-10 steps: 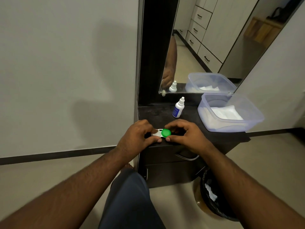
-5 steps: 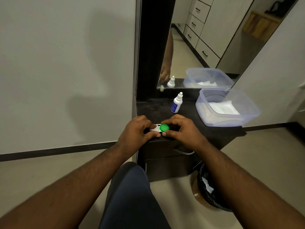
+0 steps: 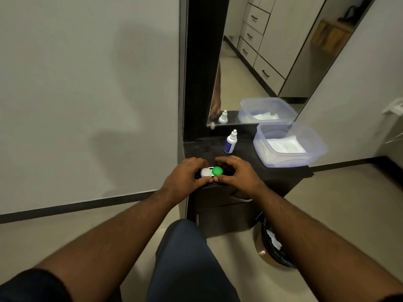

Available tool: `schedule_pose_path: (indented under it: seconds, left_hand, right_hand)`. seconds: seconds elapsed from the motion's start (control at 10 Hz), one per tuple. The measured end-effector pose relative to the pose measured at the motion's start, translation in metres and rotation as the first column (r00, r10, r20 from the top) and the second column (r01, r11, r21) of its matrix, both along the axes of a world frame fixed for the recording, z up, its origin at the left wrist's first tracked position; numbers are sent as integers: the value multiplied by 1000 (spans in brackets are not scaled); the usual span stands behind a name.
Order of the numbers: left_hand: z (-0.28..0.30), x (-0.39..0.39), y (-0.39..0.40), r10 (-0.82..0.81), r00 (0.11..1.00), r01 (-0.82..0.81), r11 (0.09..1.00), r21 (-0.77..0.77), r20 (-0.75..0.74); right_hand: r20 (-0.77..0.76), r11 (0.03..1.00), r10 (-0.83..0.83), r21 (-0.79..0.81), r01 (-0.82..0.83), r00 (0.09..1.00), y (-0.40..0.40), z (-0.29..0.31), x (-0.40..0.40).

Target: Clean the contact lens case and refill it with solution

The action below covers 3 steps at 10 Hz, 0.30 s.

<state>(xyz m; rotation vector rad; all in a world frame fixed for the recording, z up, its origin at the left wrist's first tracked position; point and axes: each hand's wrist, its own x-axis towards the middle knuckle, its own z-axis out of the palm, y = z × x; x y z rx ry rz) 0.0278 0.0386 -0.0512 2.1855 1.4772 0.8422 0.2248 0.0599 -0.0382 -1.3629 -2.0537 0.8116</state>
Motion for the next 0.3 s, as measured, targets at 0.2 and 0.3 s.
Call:
schedule_pose_path:
  seconds: [0.2, 0.3]
  left_hand:
    - [5, -6, -11, 40, 999, -41, 993, -110, -4]
    - [12, -23, -18, 75, 997, -78, 992, -103, -32]
  right_hand:
    - [43, 999, -10, -40, 11, 999, -7, 8, -2]
    - [152, 1000, -19, 4, 18, 988, -10, 25, -6]
